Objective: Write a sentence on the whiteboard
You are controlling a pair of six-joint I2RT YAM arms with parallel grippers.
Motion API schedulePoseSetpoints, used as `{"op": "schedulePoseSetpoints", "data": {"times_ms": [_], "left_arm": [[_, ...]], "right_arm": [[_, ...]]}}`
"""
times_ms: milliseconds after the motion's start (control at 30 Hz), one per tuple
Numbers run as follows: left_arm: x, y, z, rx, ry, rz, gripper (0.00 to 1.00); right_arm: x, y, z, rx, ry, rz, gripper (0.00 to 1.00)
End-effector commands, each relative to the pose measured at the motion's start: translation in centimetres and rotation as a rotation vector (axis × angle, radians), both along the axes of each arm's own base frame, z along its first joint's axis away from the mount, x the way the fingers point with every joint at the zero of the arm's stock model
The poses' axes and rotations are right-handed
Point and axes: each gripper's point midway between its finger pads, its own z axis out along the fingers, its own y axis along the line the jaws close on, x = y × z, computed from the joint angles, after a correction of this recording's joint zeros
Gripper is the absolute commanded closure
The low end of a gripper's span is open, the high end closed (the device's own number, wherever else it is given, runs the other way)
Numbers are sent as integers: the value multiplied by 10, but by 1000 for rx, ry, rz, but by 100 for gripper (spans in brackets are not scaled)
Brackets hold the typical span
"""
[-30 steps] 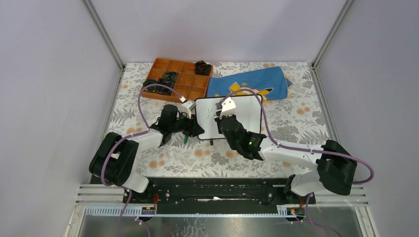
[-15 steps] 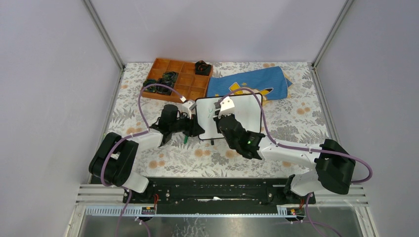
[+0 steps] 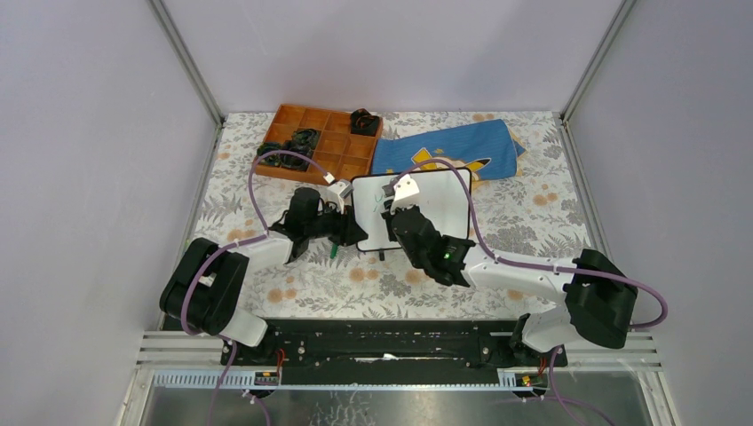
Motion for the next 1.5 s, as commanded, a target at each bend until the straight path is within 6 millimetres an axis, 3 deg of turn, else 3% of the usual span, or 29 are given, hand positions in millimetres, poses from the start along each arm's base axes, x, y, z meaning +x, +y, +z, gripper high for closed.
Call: {"op": "schedulePoseSetpoints", "data": {"times_ms": [0,167,333,467,800,1467], "left_arm": [[11,1,8,25,-58,11,67],[12,1,8,26,-56,12,65],[12,2,8,30,-56,19,53],[12,2,8,35,-58,21,48],[13,2,7,39,-58,20,48],[12,2,6,43,-54,19,48]], "right_arm": [[4,-7,30,69,-41,-39,100],[1,-23,48,80,-72,-63,100],[6,-34,43,86,-53,-81,100],[7,-30,37,102,-36,-55,100],[-1,-18,40,157,-53,37,100],[15,-25,31,95,-51,-56,100]]}}
